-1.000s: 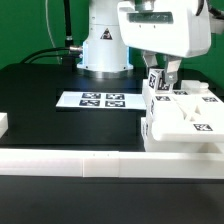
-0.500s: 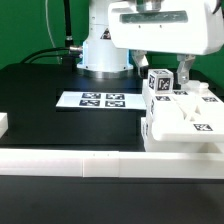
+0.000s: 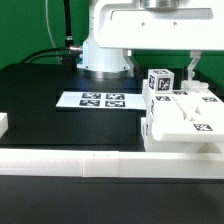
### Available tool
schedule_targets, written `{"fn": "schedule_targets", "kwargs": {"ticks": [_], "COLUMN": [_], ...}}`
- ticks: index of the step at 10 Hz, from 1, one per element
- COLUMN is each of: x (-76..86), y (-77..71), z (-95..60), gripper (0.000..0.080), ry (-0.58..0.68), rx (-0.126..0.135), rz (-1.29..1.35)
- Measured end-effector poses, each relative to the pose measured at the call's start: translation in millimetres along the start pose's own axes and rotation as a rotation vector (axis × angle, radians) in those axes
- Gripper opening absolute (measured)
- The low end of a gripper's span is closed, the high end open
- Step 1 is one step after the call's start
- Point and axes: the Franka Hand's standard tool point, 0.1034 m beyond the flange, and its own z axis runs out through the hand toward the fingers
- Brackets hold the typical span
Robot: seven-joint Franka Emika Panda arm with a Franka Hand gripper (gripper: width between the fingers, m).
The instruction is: Assemble chair
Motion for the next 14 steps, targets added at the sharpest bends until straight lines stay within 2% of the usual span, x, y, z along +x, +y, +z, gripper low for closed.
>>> {"fn": "schedule_targets", "kwargs": {"ticks": [6, 7, 8, 9, 10, 12, 14], "x": [-0.1, -0.1, -0.1, -0.1, -0.1, -0.1, -0.1], "y": [0.9, 0.7, 0.8, 0.8, 0.7, 0.7, 0.5], "z": [1.0, 1.0, 1.0, 0.9, 0.9, 1.0, 0.9], "gripper": [0.0649, 0.0533, 0.0366, 0.0366, 0.0282, 0.0282, 0.0282], "ry": [0.003, 0.003, 0.003, 0.003, 0.003, 0.003, 0.003], "rx": [0.001, 0.001, 0.001, 0.001, 0.001, 0.001, 0.004], "rz": [-0.336, -0.335, -0.335, -0.335, -0.335, -0.320, -0.191]}}
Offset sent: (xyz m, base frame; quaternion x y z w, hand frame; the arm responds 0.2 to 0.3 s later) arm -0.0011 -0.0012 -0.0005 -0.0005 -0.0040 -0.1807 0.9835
